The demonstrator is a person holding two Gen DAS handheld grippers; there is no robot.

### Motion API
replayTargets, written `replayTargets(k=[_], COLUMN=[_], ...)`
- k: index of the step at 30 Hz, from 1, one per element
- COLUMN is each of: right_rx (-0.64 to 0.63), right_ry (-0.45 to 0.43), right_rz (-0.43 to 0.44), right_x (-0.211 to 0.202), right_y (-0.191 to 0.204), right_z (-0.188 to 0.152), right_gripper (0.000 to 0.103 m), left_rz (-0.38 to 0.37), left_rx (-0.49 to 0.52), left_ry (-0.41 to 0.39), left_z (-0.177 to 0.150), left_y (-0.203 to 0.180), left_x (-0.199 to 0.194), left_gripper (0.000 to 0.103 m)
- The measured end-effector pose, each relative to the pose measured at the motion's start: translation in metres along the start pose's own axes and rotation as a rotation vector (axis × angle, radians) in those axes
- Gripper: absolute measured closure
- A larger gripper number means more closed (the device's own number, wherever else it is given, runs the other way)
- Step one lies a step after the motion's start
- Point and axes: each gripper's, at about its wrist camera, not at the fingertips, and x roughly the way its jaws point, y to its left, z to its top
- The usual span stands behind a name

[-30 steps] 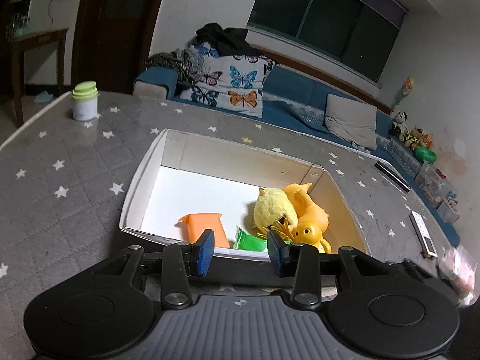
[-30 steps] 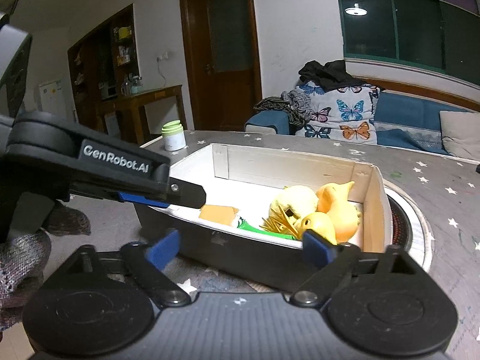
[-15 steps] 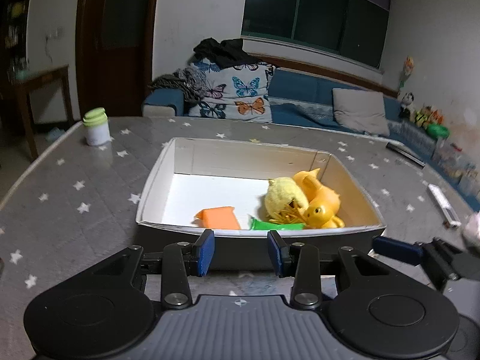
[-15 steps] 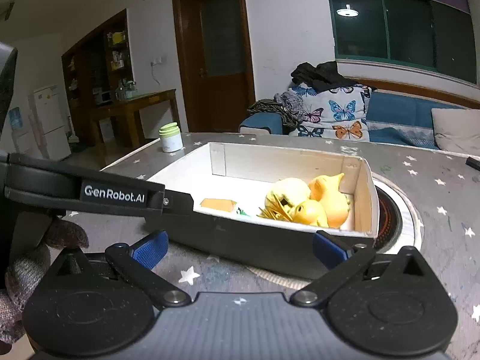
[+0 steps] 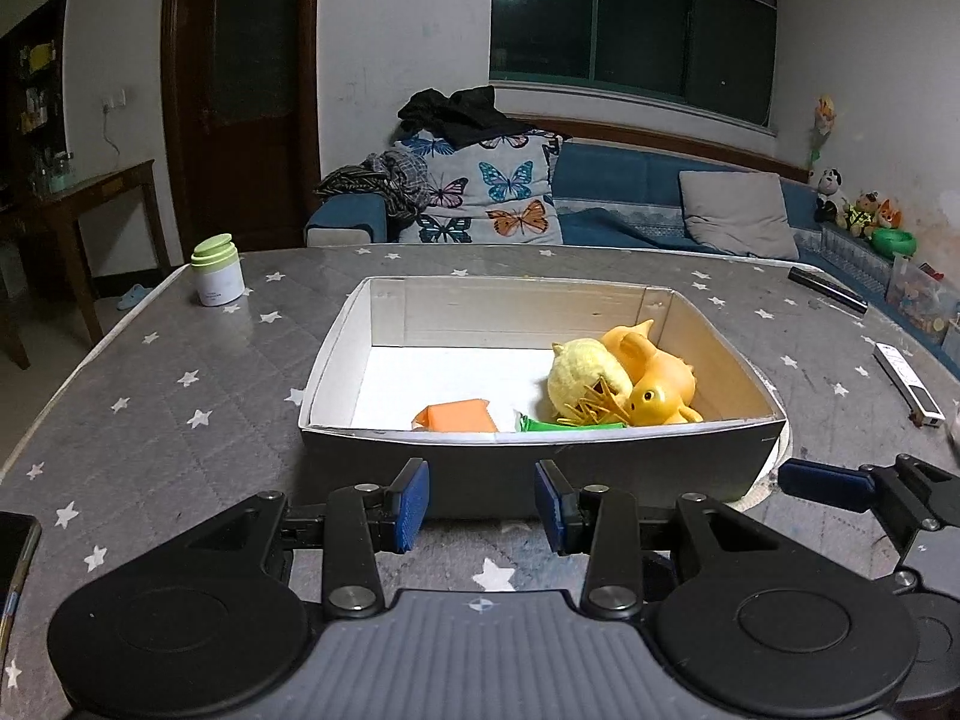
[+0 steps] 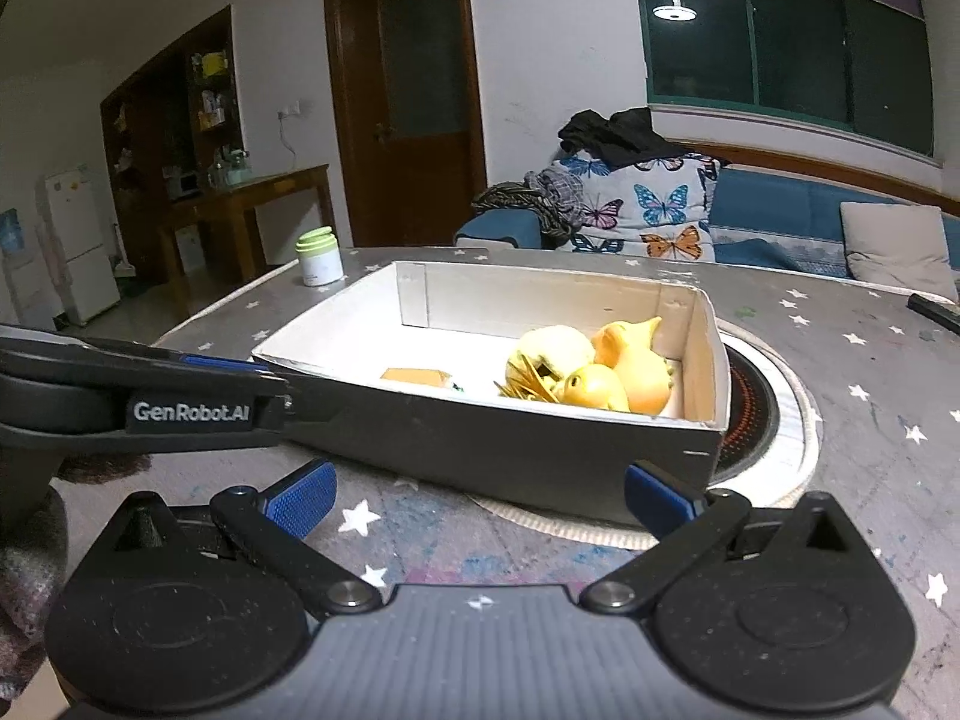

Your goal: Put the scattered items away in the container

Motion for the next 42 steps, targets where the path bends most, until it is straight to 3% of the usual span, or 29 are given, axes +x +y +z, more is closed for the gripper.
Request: replayTargets(k=[42], right_rx=[0.004], right_ry=[0.021], right_rz=[-0.029], right_x=[-0.021], right_y=[0.009], right_z=[-0.018], right_gripper=[0.0], left_rz=[0.049], left_rx=[0.051], left_ry=[0.011], left_z=[-0.025], left_y=[-0.02], left_x=[-0.015], left_gripper=[0.062])
